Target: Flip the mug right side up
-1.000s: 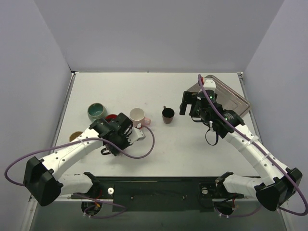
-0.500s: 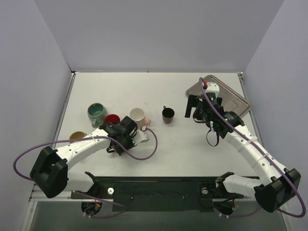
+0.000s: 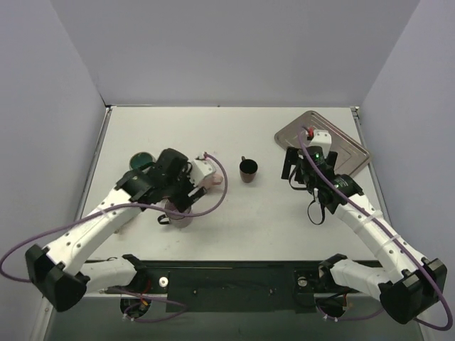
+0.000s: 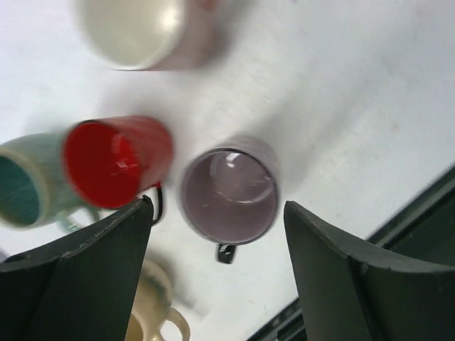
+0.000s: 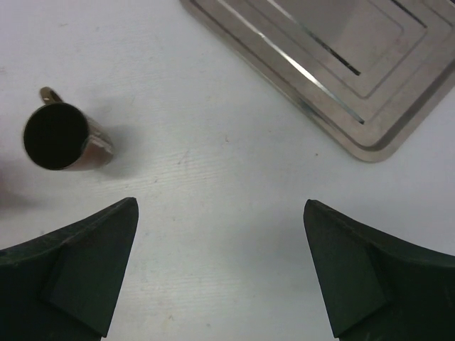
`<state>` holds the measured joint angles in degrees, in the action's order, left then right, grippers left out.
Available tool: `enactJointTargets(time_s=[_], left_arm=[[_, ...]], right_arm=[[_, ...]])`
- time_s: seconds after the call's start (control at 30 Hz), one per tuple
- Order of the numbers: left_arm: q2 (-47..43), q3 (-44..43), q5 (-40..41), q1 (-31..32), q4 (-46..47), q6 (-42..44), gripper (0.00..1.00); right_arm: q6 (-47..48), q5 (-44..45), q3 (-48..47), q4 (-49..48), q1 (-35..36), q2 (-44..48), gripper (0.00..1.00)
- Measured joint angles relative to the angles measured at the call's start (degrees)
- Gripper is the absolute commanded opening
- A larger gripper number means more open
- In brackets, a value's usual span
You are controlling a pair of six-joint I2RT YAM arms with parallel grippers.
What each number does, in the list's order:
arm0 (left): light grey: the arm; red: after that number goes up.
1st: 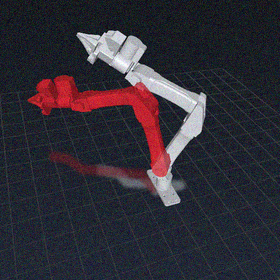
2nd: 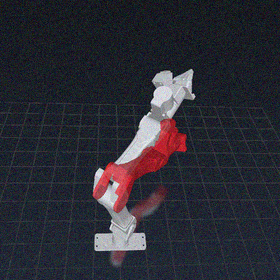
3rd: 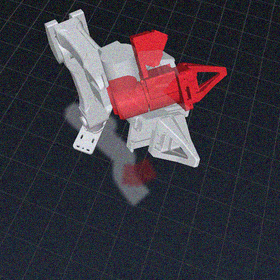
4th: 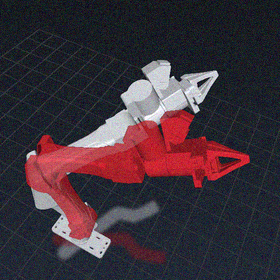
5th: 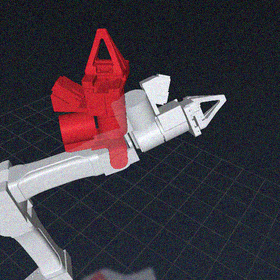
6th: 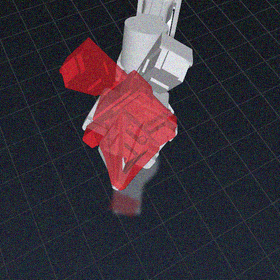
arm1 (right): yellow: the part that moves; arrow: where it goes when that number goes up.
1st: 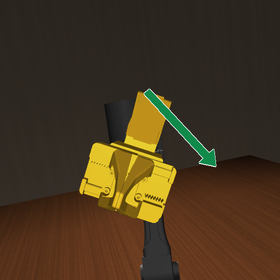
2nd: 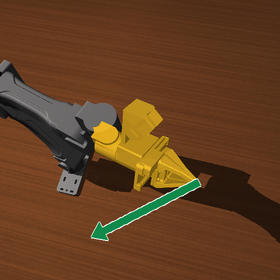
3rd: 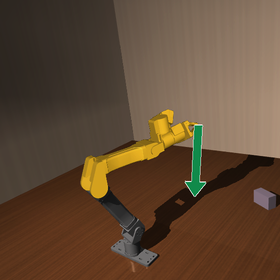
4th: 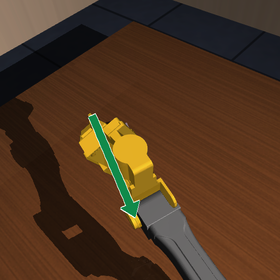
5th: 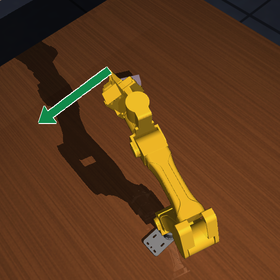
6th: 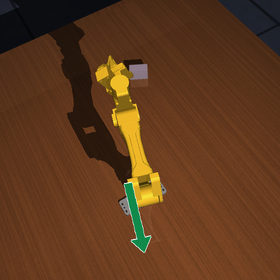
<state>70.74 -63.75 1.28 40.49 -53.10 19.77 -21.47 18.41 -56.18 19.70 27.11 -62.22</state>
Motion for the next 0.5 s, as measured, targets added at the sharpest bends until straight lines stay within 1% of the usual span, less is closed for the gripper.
enactJointTargets(time_s=[0.07, 0.13, 0.2, 0.23, 0.27, 0.37, 0.4, 0.5], left_arm=[[-6.38, -1.11, 2.71, -2.71, 3.19, -2.01, 0.92], [-13.64, 0.68, 6.14, -7.45, 8.46, -4.24, 0.92], [-19.82, 3.63, 12.94, -12.61, 14.27, -6.75, 0.92], [-21.29, 4.63, 16.11, -13.86, 16.44, -7.56, 0.92], [-22.47, 6.27, 20.17, -15.02, 20.0, -8.92, 0.92], [-21.79, 12.57, 25.75, -17.99, 28.96, -11.21, 0.92], [-21.46, 14.88, 26.14, -19.21, 30.99, -11.78, 0.92], [-20.96, 25.27, 24.9, -26.14, 37.68, -14.08, 0.92]], right_arm=[[0.61, 2.89, 3.67, -2.36, -0.15, 1.49, 0.96], [1.66, 6.45, 9.57, -5.44, -0.42, 4.07, 0.96], [2.71, 9.33, 14.82, -8.15, -0.96, 6.58, 0.96], [3.32, 10.69, 17.64, -9.68, -1.27, 7.98, 0.96], [3.8, 11.76, 20.2, -11.08, -1.4, 9.29, 0.96], [5.29, 14.23, 26.73, -16.11, -1.68, 12.61, 0.97], [5.64, 14.88, 28.44, -18.05, -1.7, 13.49, 0.97], [6.47, 17.22, 34.1, -23.47, -1.68, 16.17, 0.98]])
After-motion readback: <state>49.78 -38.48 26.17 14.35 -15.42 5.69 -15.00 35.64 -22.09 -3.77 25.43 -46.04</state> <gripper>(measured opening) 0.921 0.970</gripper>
